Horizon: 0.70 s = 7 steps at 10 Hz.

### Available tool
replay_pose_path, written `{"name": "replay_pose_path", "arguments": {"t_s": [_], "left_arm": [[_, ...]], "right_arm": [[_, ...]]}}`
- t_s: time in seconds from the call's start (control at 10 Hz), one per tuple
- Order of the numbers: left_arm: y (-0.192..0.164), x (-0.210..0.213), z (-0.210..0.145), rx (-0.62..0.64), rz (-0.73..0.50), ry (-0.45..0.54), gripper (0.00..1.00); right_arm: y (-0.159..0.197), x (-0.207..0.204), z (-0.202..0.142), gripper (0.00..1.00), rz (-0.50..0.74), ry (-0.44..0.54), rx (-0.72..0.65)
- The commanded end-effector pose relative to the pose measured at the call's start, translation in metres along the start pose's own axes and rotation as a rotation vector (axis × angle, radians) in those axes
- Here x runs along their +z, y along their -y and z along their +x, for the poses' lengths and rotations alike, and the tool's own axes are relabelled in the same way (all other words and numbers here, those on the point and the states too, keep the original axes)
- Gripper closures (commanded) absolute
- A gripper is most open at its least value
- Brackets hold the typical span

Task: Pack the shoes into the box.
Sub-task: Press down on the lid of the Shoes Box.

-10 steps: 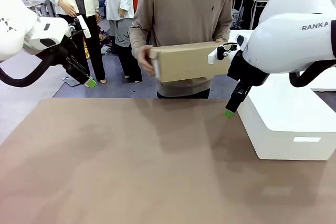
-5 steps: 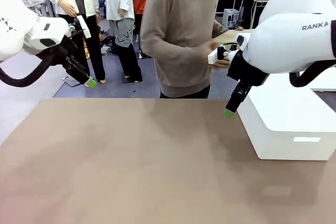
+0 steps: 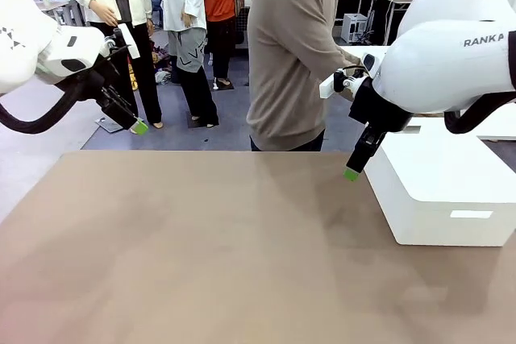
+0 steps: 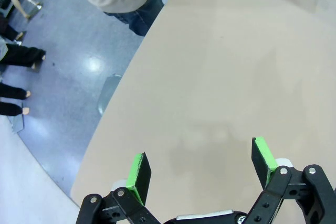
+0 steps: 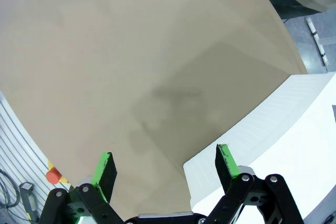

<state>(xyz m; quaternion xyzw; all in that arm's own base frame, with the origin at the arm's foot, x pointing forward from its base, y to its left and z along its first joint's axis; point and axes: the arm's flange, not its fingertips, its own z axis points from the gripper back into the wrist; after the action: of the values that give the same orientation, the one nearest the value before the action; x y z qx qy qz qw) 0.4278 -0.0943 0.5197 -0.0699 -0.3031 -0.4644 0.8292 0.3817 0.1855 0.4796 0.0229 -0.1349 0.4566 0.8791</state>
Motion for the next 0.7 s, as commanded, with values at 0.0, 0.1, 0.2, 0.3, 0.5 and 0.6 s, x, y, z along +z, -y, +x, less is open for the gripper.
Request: {"name": "replay_pose_path", "arguments": {"t_s": [0.0, 0.1, 0.2, 0.3, 0.5, 0.6], "left_arm": [[-0.0012, 0.0021, 0.001, 0.012, -0.004, -0.011, 0.0], [-0.0012, 0.0021, 0.001, 0.012, -0.004, -0.011, 0.0], [-0.0012, 0.0021, 0.001, 0.012, -0.004, -0.011, 0.0], [-0.0012, 0.0021, 0.001, 0.012, -0.004, -0.011, 0.0], [-0.0012, 0.0021, 0.001, 0.012, -0.004, -0.011, 0.0], [-0.0012, 0.0021, 0.001, 0.012, -0.004, -0.011, 0.0]], "right_arm": [[-0.0003, 0.002, -0.0011, 0.0, -0.004, -0.004, -0.003], [-0.0003, 0.002, -0.0011, 0.0, -0.004, -0.004, -0.003], [-0.0003, 0.002, -0.0011, 0.0, -0.004, -0.004, -0.003], [-0.0003, 0.002, -0.0011, 0.0, -0.004, -0.004, -0.003], [-0.0003, 0.002, -0.0011, 0.0, -0.004, -0.004, -0.003], [-0.0003, 0.002, -0.0011, 0.0, -0.004, -0.004, -0.003]]}}
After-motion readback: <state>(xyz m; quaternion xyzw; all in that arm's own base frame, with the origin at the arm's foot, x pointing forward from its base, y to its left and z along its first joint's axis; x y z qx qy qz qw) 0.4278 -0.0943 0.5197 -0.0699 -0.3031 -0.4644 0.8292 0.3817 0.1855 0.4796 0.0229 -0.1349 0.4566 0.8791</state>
